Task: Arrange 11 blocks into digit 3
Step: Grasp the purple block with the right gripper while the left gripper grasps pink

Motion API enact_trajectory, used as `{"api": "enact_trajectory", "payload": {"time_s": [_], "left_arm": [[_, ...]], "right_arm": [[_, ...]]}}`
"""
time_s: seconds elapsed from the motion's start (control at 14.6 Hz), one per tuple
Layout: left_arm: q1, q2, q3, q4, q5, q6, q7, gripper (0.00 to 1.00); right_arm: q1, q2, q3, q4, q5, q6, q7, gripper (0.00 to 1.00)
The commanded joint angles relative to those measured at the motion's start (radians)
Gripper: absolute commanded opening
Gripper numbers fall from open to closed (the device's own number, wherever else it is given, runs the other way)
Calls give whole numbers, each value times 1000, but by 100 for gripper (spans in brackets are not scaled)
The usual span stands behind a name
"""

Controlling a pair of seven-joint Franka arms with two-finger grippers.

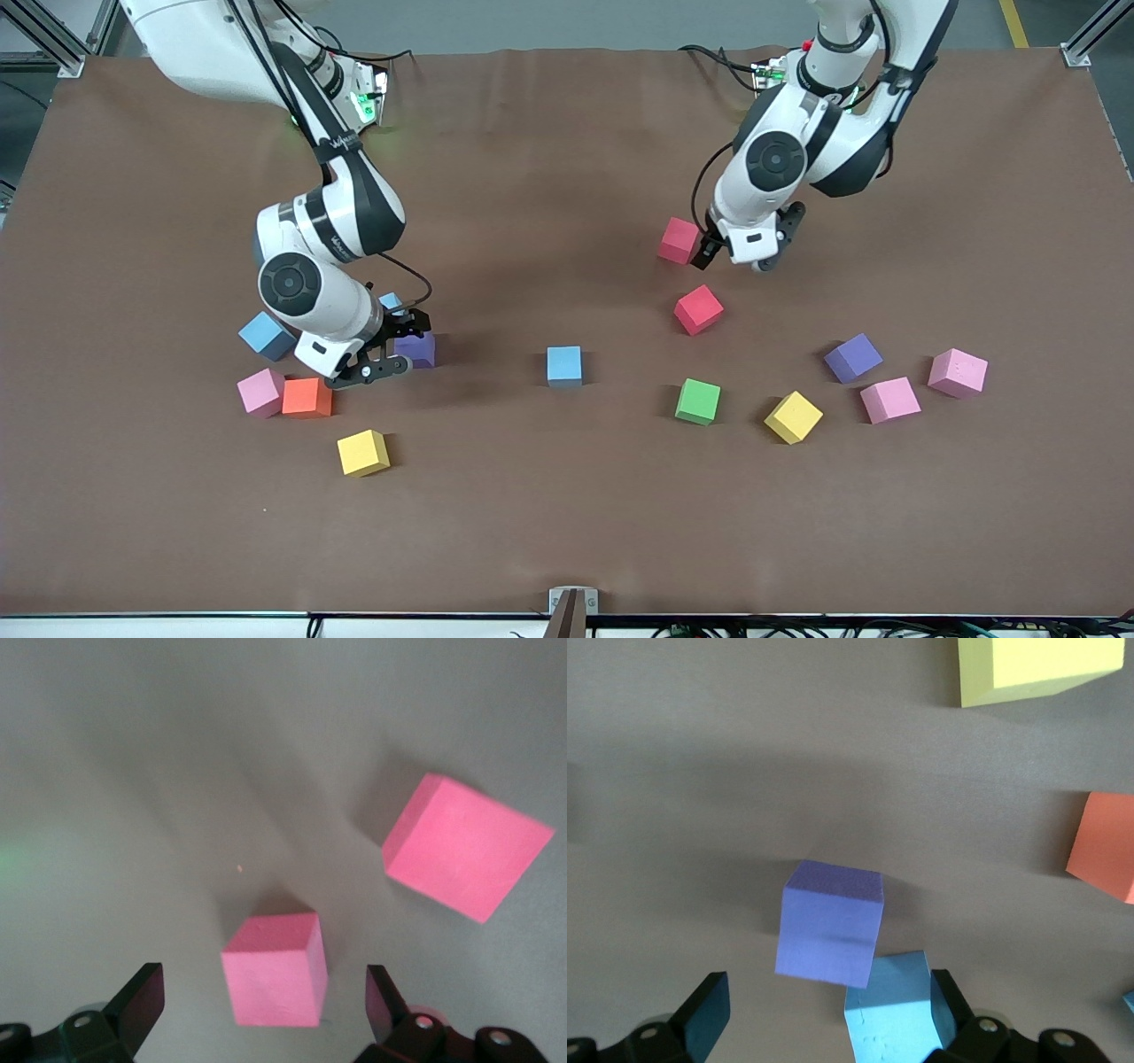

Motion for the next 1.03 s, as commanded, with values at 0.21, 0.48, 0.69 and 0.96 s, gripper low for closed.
{"api": "enact_trajectory", "payload": {"time_s": [0.21, 0.48, 0.69, 0.96], "left_arm": [[-43, 86, -13, -58, -11, 154, -114, 100], [-48, 152, -13, -61, -4, 209, -148, 100], [-74, 198, -10, -61, 12, 251, -154, 99], [-69, 235, -9, -33, 88, 249, -153, 38]], "right_arm": [[39, 49, -8, -36, 6, 99, 117, 100], [40, 52, -8, -82, 6, 160, 117, 100], [37, 58, -12, -82, 3, 159, 117, 100], [39, 68, -14, -94, 2, 171, 117, 100]]}}
